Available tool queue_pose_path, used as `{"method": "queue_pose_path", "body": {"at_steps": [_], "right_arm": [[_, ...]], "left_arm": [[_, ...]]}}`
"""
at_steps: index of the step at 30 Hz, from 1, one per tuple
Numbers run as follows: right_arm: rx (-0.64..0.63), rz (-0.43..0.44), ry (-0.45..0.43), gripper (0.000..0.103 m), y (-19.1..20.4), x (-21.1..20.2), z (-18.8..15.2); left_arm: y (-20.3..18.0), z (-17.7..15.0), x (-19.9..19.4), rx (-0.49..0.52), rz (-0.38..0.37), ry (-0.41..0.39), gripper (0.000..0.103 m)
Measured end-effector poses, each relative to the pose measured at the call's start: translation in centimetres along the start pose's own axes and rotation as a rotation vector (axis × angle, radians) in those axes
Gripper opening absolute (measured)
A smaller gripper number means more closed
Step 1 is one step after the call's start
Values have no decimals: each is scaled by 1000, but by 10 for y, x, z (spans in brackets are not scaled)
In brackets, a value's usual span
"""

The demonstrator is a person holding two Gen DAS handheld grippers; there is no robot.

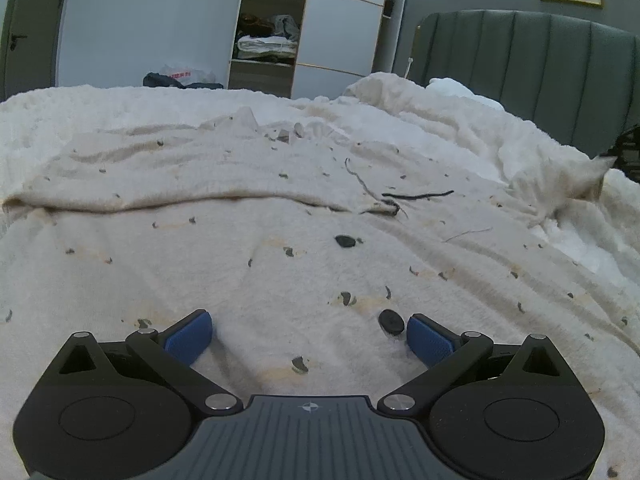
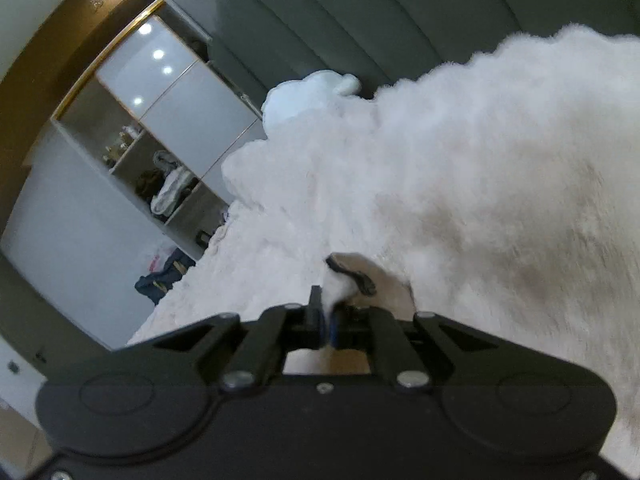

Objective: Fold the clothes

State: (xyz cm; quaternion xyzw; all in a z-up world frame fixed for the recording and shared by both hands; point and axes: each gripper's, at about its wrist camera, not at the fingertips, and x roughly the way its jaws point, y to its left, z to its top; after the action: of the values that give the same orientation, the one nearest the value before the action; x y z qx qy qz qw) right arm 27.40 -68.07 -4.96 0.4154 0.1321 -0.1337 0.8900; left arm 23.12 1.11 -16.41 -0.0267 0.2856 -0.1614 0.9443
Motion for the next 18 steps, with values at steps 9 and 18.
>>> {"method": "queue_pose_path", "body": {"at_steps": [9, 18], "right_arm": [[-124, 55, -16, 1, 88, -27, 9], [-490, 156, -7, 3, 283, -32, -67]], "left_arm": [[38, 36, -26, -395, -123, -65, 103], [59, 56, -47, -383, -8, -94, 103]]}}
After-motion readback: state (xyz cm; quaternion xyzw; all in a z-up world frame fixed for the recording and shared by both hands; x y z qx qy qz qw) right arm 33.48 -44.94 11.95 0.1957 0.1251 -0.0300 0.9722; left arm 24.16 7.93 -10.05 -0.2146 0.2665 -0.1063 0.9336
